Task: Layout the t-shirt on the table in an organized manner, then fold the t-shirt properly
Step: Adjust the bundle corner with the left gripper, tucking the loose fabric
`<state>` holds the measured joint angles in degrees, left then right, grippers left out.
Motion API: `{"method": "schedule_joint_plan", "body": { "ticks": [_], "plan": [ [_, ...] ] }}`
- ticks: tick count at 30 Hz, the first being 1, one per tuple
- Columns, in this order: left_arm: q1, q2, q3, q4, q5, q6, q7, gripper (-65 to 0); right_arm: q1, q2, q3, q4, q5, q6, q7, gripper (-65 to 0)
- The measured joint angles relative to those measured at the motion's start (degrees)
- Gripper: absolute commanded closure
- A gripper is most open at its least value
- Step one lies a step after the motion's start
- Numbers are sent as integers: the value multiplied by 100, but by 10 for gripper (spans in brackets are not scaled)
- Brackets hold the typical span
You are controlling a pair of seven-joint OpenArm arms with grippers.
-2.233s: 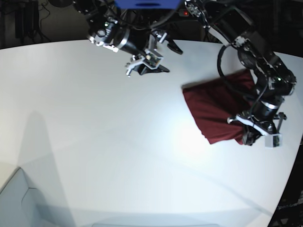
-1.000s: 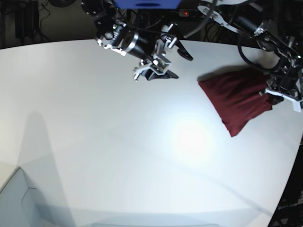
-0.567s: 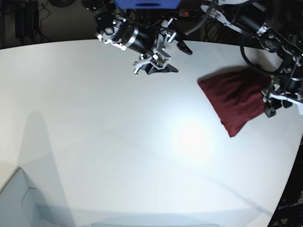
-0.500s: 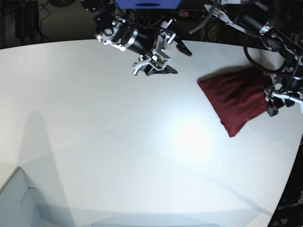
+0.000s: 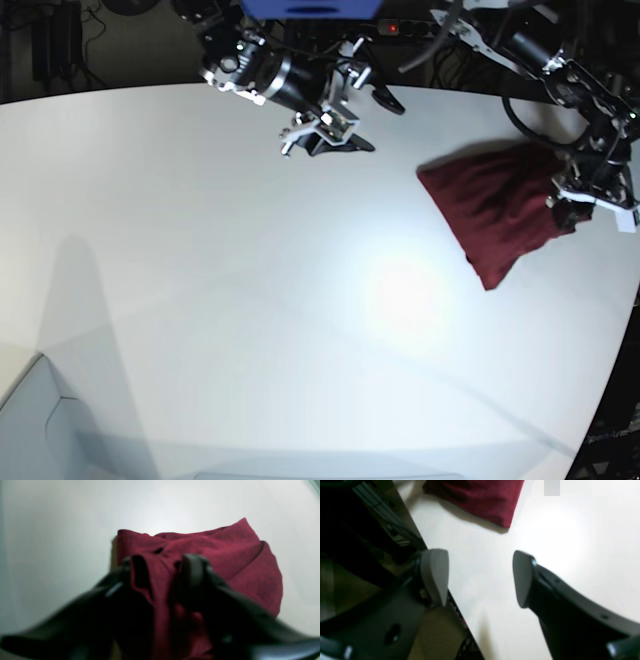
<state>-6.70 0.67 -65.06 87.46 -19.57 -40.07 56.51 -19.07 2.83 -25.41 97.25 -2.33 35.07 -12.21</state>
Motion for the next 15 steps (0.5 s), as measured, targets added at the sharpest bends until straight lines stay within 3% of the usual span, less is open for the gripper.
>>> {"method": "schedule_joint_plan", "body": {
  "ticks": [2, 5, 15],
  "plan": [
    [-2, -2, 0, 13, -2, 0, -2, 0, -2, 2, 0, 0, 0, 0, 0, -398],
    [-4, -2, 0, 52, -4, 0, 2, -29, -70, 0, 24, 4, 0, 0, 2, -397],
    [-162, -68, -13, 636, -42, 2, 22, -21, -83, 2, 26, 4, 0, 0, 0, -397]
  ]
}}
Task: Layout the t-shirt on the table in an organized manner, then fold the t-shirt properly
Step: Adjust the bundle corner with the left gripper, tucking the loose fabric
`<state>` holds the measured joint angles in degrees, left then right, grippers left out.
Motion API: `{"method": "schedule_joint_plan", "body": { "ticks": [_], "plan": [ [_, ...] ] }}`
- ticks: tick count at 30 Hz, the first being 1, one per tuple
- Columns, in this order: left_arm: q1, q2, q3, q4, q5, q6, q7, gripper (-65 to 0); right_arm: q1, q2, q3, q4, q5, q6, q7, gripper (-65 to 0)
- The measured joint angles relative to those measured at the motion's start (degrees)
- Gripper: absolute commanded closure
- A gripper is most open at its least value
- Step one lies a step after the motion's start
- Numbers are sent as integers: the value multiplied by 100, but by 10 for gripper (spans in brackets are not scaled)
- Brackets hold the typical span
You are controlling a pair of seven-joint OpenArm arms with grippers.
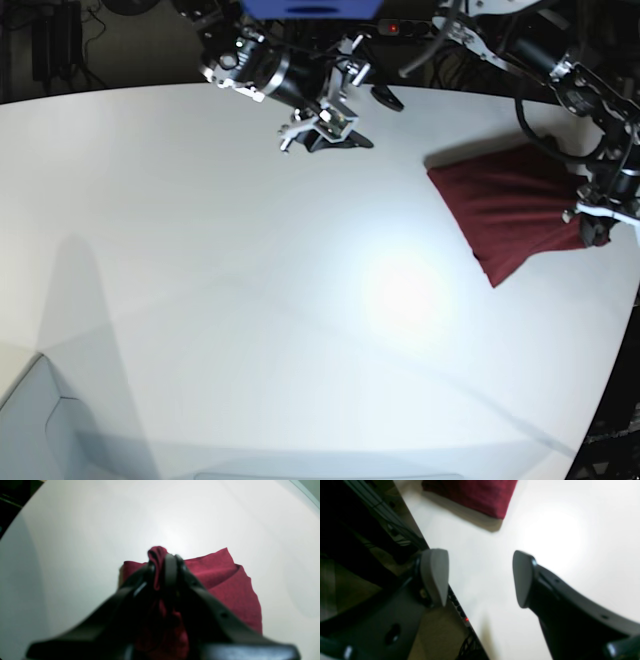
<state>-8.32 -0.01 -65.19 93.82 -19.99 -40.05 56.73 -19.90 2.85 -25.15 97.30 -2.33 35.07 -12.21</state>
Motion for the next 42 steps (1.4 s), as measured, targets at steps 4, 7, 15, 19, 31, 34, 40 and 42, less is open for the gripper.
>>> {"method": "schedule_joint_plan", "body": {
  "ticks": [4, 7, 15, 19, 31, 34, 40, 42],
  "plan": [
    [-129, -66, 9, -98, 35, -2, -2, -22, 0, -2, -4, 0, -2, -2, 2, -397],
    [-208, -197, -7, -511, 2, 0, -24, -23, 0, 0, -4, 0, -2, -4, 4, -397],
    [-323, -439, -4, -1054, -177, 39, -199, -120, 2, 7, 0, 4, -2, -2, 2, -396],
    [-280, -428, 0, -1075, -625, 120, -409, -285, -4, 94, -37, 11, -4, 0, -9, -396],
    [310, -409, -205, -625, -1497, 299, -455, -449, 0, 107, 0, 96, -24, 0, -9, -396],
    [758, -470, -326, -511, -1478, 299, -553, -449, 2, 111, 0, 168, -22, 0, 15, -396],
    [1126, -573, -297, -804, -1497, 273, -542, -449, 22, 109, -7, 184, -20, 0, 17, -396],
    [1128, -564, -271, -896, -1504, 275, -726, -449, 26, 111, -7, 184, -20, -2, 4, -396]
  ]
}}
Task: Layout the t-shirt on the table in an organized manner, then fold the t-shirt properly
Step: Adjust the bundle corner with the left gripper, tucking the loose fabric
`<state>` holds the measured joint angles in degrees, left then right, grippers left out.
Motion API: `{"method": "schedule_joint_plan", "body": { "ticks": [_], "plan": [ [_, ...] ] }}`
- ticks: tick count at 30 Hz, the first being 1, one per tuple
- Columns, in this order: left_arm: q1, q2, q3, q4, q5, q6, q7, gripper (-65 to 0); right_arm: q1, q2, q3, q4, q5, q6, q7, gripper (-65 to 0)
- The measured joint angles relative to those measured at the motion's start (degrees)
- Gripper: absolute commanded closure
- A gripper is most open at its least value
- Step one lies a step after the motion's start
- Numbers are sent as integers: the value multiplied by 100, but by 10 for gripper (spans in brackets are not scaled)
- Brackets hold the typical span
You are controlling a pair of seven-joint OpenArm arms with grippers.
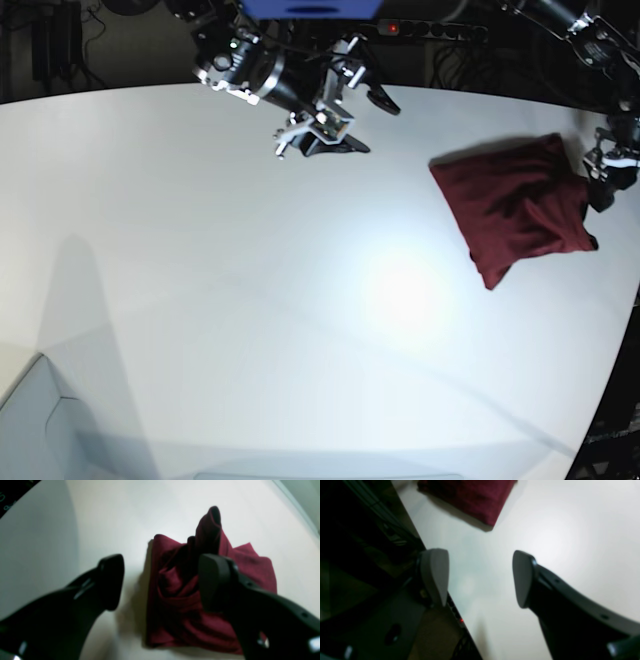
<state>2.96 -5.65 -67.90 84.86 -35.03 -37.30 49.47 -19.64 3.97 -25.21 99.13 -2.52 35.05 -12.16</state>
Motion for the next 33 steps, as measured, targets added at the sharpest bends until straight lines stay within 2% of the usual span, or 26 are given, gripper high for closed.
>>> {"method": "schedule_joint_plan", "body": {
  "ticks": [3, 10, 12, 17, 24, 27, 33],
  "plan": [
    [-13, 9, 26, -168, 4, 0, -170, -449, 4, -2, 0, 0, 0, 2, 0, -396],
    [-146, -15, 557, -702, 4, 31, -546, -437, 7, -2, 7, 0, 0, 0, 0, -396],
    [-122, -15, 649, -782, 9, 44, -693, -392, 7, 0, 7, 0, 0, 0, 0, -396],
    [-122, -20, 688, -940, 0, 66, -953, -225, 9, 131, 35, -2, -2, 2, -17, -396],
    [-122, -13, 682, -940, -2, 66, -992, -112, 11, 120, 190, -2, 0, 0, -2, -396],
    [-122, 24, 684, -933, -20, 66, -953, -6, 9, 109, 190, -2, 2, 2, -4, -396],
    [15, 245, 629, -501, -262, 83, -940, -6, 22, 107, 190, -2, 0, 2, -4, -396]
  ]
}}
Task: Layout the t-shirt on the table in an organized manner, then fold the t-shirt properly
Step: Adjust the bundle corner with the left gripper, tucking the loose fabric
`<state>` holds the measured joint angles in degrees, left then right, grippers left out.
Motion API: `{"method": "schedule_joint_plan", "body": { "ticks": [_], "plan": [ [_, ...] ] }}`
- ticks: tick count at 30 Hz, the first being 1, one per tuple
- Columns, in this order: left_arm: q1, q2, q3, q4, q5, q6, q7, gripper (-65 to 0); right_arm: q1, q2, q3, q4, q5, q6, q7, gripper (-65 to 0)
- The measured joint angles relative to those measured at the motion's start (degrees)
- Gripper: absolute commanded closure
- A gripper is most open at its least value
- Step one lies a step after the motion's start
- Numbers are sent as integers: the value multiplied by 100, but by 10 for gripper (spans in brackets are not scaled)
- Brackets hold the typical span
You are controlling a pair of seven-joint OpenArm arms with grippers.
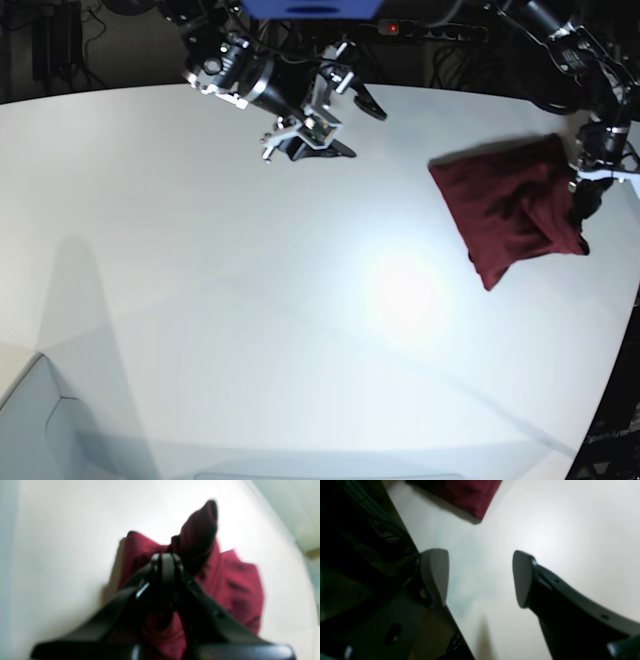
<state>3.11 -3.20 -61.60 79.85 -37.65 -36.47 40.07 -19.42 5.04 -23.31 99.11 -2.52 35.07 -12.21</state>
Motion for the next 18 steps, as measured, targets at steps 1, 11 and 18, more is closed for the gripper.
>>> {"method": "schedule_joint_plan", "body": {
  "ticks": [1, 11, 18],
  "plan": [
    [55, 61, -59, 138, -79, -15, 2, -6, 4, 0, -4, 0, 0, 2, -4, -396],
    [321, 533, -1113, 1311, -553, 542, 634, -6, 2, 2, -11, 0, 0, 2, 0, -396],
    [323, 608, -1633, 793, -511, 623, 815, -8, 2, -7, -48, 0, 0, 0, 0, -396]
  ]
}}
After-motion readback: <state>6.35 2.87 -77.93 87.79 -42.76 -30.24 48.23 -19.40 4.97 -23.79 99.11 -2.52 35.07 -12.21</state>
